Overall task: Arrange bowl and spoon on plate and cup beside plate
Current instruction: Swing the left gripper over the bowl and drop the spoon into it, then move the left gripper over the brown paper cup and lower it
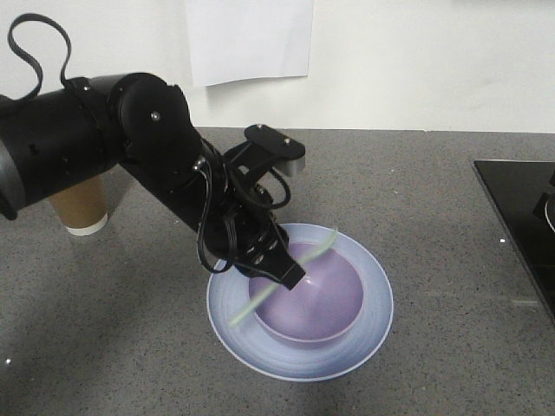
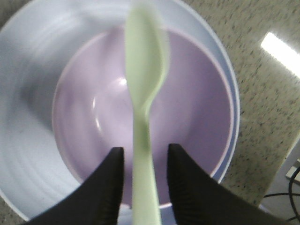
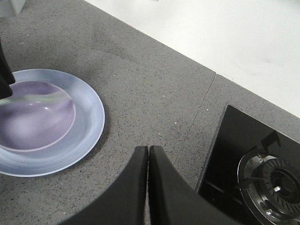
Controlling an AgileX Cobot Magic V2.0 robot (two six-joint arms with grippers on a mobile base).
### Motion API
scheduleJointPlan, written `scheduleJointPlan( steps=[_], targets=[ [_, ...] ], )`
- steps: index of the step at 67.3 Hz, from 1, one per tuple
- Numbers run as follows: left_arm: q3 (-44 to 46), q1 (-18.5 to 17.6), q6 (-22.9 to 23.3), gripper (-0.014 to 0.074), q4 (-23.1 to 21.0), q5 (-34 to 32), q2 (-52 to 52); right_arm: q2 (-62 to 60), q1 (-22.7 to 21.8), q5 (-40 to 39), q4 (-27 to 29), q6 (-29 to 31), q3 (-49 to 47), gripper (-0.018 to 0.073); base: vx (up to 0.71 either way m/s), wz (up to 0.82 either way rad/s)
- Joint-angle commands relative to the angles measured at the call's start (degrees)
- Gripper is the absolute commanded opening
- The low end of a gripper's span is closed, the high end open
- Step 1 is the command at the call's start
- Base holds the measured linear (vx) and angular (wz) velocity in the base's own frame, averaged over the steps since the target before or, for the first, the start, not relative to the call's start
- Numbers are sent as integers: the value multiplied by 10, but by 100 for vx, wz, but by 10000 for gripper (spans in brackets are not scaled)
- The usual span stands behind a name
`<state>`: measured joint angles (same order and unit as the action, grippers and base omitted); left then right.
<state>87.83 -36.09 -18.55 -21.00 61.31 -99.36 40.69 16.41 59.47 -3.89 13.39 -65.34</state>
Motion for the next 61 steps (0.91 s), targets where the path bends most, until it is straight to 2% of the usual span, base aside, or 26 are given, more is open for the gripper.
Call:
scheduleJointPlan(
  steps=[1, 11, 18, 27, 30, 36, 39, 46, 50, 56, 61],
  targets=[
    [30, -3, 4, 330, -28, -16, 26, 0, -3, -42, -7, -3, -12, -6, 0, 0],
    [31, -3, 4, 421, -25, -8, 26, 0, -3, -41, -7, -3, -12, -6, 0, 0],
    [31, -1, 20, 424, 18, -3, 31, 0, -3, -41, -7, -3, -12, -6, 0, 0],
    [31, -1, 112, 398, 181, 2, 56, 0, -3, -41, -7, -3, -12, -6, 0, 0],
    [31, -1, 149, 383, 262, 10, 71, 0, -3, -41, -7, -3, -12, -6, 0, 0],
    [31, -1, 207, 342, 382, 36, 104, 0, -3, -42, -6, -3, -12, -6, 0, 0],
    [30, -1, 228, 309, 460, 55, 123, 0, -3, -42, -6, -3, -12, -6, 0, 0],
    [30, 1, 270, 192, 583, 83, 168, 0, -3, -42, -6, -3, -12, -6, 0, 0],
    [30, 13, 296, 113, 642, 80, 196, 0, -3, -44, -2, -3, -12, -6, 0, 0],
    [30, 45, 341, -6, 693, 61, 228, 0, -3, -46, 3, -3, -12, -6, 0, 0],
    [30, 81, 395, -9, 725, 42, 250, 0, -3, -47, 5, -3, -12, -6, 0, 0]
  ],
)
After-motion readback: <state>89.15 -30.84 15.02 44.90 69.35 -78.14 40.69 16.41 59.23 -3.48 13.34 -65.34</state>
